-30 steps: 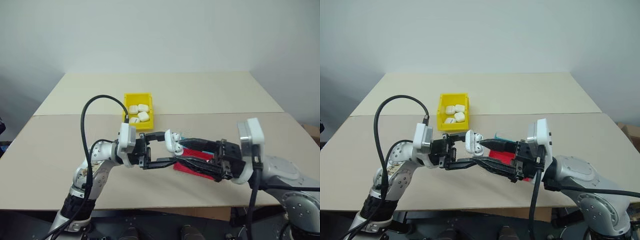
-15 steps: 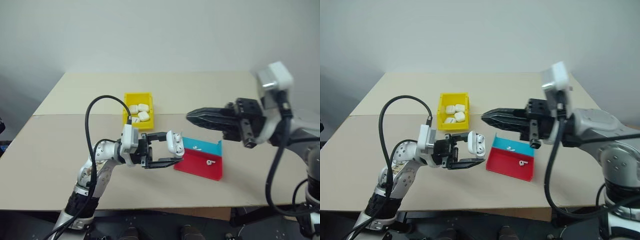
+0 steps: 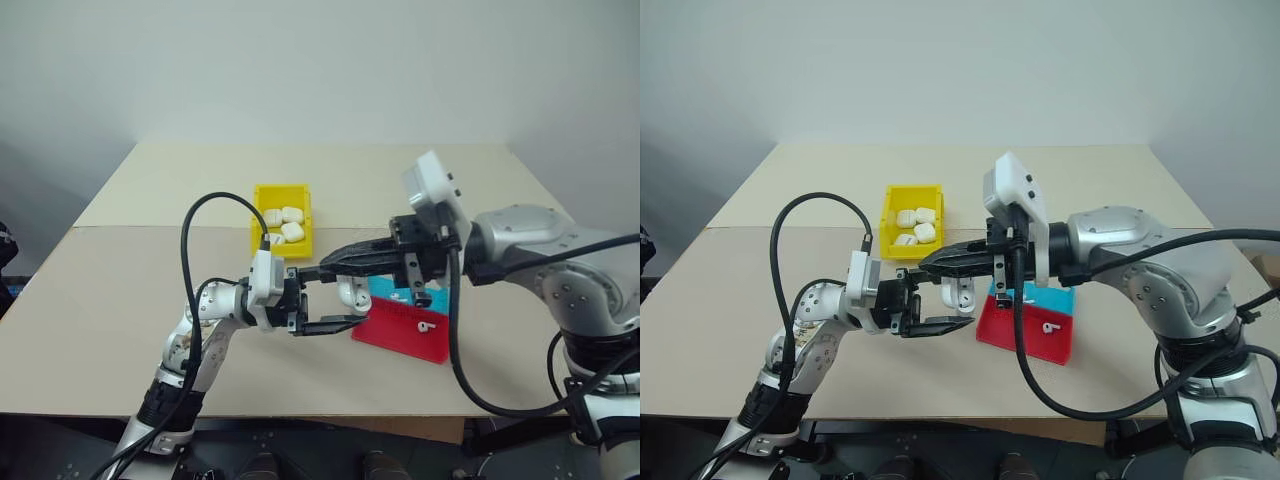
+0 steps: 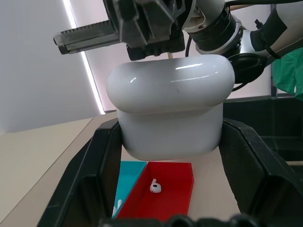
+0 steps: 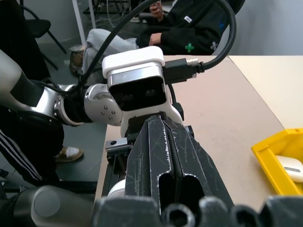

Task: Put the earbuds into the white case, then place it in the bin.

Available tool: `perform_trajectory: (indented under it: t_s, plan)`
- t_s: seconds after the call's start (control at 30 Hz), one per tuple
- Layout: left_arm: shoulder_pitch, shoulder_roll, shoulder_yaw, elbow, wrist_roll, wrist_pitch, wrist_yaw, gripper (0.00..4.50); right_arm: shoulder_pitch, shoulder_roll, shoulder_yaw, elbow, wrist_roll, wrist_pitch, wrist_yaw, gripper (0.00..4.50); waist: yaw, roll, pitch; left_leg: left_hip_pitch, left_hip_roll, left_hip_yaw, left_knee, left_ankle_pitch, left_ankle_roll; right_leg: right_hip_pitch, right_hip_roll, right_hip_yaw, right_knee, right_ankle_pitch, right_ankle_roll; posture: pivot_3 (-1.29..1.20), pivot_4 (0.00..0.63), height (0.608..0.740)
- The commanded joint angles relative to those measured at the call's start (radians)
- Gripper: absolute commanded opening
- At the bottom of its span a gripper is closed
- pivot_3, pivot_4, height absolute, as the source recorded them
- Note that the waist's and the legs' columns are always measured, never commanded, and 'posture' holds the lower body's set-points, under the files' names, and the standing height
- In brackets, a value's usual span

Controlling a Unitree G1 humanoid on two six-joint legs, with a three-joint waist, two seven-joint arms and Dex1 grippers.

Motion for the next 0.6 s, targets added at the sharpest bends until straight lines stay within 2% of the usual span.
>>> perform_trajectory:
  t_s: [0.03, 0.2, 0.6]
  plan:
    - [-0.008, 0.000, 0.013, -0.033, -0.004, -0.021, 0.010, 2.78, -0.006, -0.010, 0.020, -0.035, -0.062, -0.012, 0.020, 0.05, 0.000, 0.000, 0.000, 0.000, 0.000, 0.000, 0.000, 0.000, 0.000, 0.000, 0.000, 0.000, 0.000, 0.000, 0.000, 0.00, 0.150, 0.740]
    - [-0.001, 0.007, 0.022, -0.048, -0.008, -0.017, 0.012, 2.78, 0.028, -0.044, 0.027, -0.051, -0.139, -0.029, 0.059, 0.05, 0.000, 0.000, 0.000, 0.000, 0.000, 0.000, 0.000, 0.000, 0.000, 0.000, 0.000, 0.000, 0.000, 0.000, 0.000, 0.00, 0.150, 0.740]
    - [-0.004, 0.013, 0.023, -0.040, -0.005, -0.021, 0.015, 2.78, 0.082, -0.130, -0.025, -0.051, -0.191, -0.064, 0.129, 0.05, -0.001, 0.000, 0.000, 0.000, 0.000, 0.000, 0.000, 0.000, 0.000, 0.000, 0.000, 0.000, 0.000, 0.000, 0.000, 0.00, 0.150, 0.740]
